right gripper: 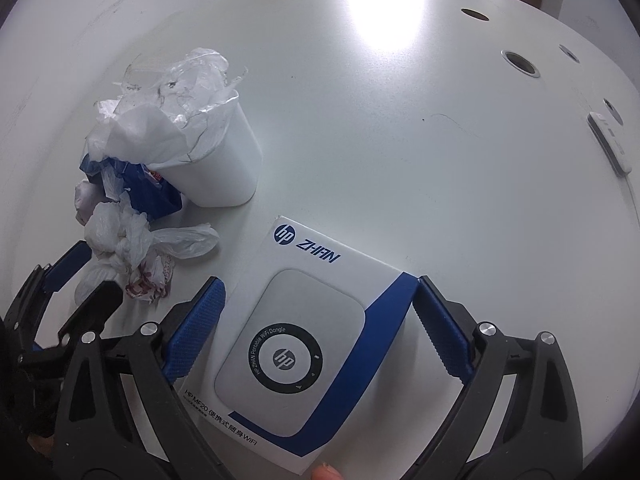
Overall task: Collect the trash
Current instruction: 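Grasp the HP box with right tool while left tool grasps white plastic bag, then carry the HP box and white bag down over the blue wastebasket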
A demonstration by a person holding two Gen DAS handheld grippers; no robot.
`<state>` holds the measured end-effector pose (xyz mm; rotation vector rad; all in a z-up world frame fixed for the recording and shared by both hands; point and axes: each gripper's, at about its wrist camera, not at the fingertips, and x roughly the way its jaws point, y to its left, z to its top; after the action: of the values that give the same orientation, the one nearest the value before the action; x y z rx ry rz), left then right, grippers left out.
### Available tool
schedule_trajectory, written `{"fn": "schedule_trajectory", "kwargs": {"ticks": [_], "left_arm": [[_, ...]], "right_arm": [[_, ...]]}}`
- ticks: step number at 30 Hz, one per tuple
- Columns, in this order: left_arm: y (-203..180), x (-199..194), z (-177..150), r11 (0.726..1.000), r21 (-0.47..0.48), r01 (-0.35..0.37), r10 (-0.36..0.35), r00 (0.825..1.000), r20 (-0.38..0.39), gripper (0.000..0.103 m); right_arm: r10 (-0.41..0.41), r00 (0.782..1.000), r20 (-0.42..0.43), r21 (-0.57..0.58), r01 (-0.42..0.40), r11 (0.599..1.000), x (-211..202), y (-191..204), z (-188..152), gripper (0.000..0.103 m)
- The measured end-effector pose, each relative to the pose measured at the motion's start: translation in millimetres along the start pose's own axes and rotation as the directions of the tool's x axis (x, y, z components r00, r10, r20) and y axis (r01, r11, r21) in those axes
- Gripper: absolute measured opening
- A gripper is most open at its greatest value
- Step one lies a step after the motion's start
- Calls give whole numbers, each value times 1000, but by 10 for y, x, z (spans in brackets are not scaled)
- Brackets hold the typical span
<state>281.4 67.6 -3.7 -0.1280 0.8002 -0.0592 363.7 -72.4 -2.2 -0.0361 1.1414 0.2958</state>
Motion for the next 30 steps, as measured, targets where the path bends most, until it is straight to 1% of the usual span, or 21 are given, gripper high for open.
{"fn": "schedule_trajectory", "kwargs": {"ticks": [1, 2, 4, 6, 8, 12, 14, 16, 19, 22, 25, 30], "left_arm": [[17, 13, 7, 1000, -11, 5, -5, 1000, -3, 46], [41, 23, 16, 1000, -23, 5, -5, 1000, -5, 31], [67, -16, 4, 999, -46, 1, -1, 1000, 8, 27], [72, -111, -36, 998, -53, 14, -12, 1000, 26, 26], [68, -231, -85, 998, -58, 30, -27, 998, 49, 25], [104, -447, -187, 996, -78, 41, -34, 996, 87, 24], [124, -576, -267, 994, -94, 51, -41, 994, 106, 23], [152, -711, -361, 992, -108, 63, -50, 991, 122, 23], [141, -870, -473, 994, -92, 61, -49, 990, 136, 23], [111, -1034, -548, 995, -82, 61, -47, 986, 162, 23], [91, -1225, -642, 995, -86, 51, -33, 980, 199, 23], [61, -1408, -816, 992, -110, 54, -30, 976, 214, 23]], "right_arm": [[5, 1000, -6, -1, -5, 1000, 3, 7, 6, 90], [13, 1000, -7, -2, -13, 1000, 12, 14, 18, 91], [8, 1000, -9, -15, -8, 1000, 18, 75, 10, 91], [-16, 1000, -11, -38, 16, 999, 44, 116, 20, 91], [-29, 1000, -6, -37, 28, 999, 49, 134, 3, 91], [-53, 998, 15, -52, 54, 997, 39, 184, -36, 90], [-42, 999, 11, -58, 43, 997, 8, 203, -75, 89], [-43, 999, 23, -68, 44, 997, -38, 220, -115, 85], [-35, 998, 46, -85, 39, 996, -166, 225, -215, 80], [-29, 996, 89, -107, 39, 993, -347, 251, -350, 79], [-9, 994, 112, -113, 22, 993, -465, 240, -467, 78], [36, 986, 162, -102, -20, 995, -682, 193, -697, 78]]}}
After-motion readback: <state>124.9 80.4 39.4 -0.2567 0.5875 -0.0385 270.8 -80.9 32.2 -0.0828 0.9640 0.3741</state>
